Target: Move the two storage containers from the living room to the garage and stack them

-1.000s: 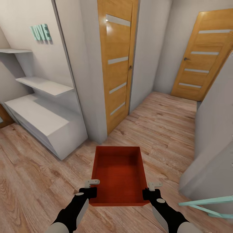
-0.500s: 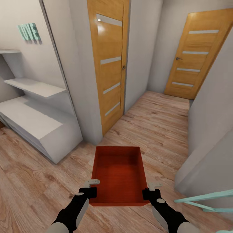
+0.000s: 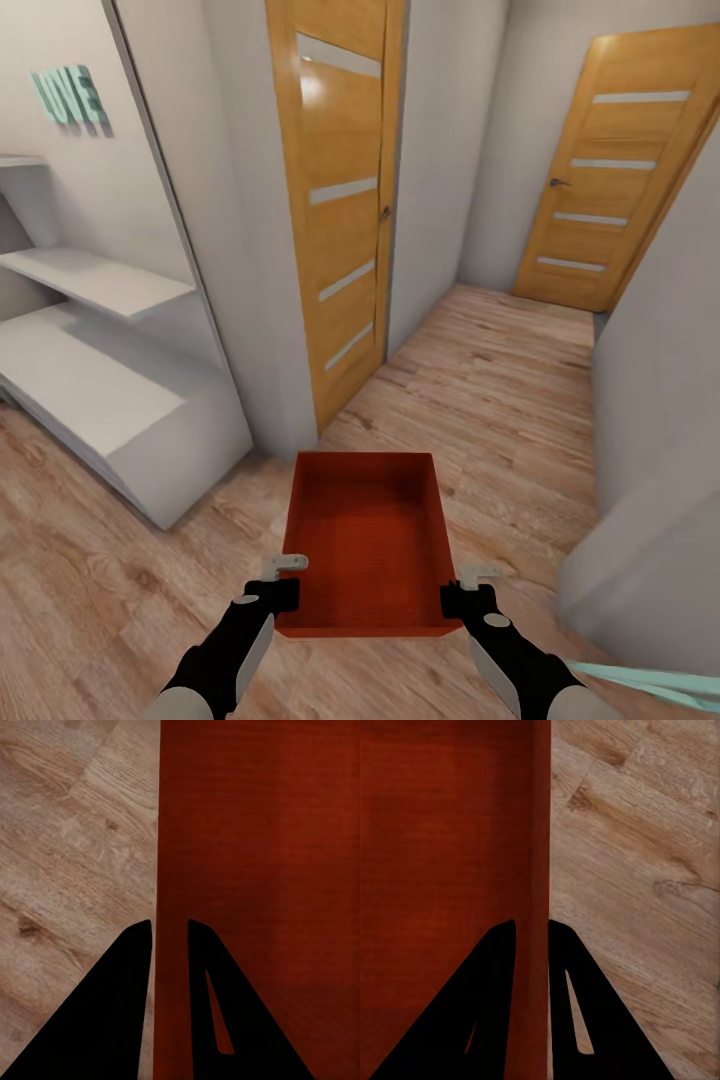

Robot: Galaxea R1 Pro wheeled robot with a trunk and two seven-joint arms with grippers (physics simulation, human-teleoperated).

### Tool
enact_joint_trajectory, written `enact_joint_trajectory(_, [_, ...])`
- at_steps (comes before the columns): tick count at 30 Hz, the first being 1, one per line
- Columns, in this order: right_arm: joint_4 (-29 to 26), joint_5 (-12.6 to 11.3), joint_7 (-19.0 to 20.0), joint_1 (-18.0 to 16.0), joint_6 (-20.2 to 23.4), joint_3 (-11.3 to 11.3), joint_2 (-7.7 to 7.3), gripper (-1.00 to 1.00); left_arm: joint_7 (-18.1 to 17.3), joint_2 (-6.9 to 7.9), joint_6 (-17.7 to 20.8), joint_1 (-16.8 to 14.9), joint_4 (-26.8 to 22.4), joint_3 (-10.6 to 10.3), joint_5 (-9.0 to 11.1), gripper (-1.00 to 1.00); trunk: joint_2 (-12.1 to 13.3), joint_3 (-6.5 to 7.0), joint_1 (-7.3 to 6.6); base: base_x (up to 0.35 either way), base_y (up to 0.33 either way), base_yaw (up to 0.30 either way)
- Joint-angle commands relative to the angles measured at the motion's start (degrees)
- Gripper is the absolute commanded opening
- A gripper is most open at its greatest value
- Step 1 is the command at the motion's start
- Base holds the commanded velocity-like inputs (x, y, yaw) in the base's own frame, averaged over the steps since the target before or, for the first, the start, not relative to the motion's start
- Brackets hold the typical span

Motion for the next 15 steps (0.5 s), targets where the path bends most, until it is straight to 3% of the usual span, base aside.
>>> enact_joint_trajectory(1, [1.50, -0.83, -0.23, -0.03, -0.10, 0.76, -1.64, -1.00, -4.80, 0.03, 0.31, -0.06, -0.20, 0.02, 0.37, -1.00, -0.04, -0.05, 0.03, 0.240, 0.002, 0.000])
enact_joint_trajectory(10, [1.50, -0.83, -0.09, -0.03, -0.10, 0.76, -1.61, -1.00, -4.75, 0.03, 0.31, -0.06, -0.20, 0.02, 0.41, -1.00, -0.04, -0.05, 0.03, 0.075, 0.000, -0.002])
enact_joint_trajectory(15, [1.50, -0.83, 0.14, -0.03, -0.10, 0.76, -1.58, -1.00, -4.72, 0.03, 0.31, -0.06, -0.20, 0.02, 0.41, -1.00, -0.04, -0.01, 0.03, 0.005, 0.000, -0.104])
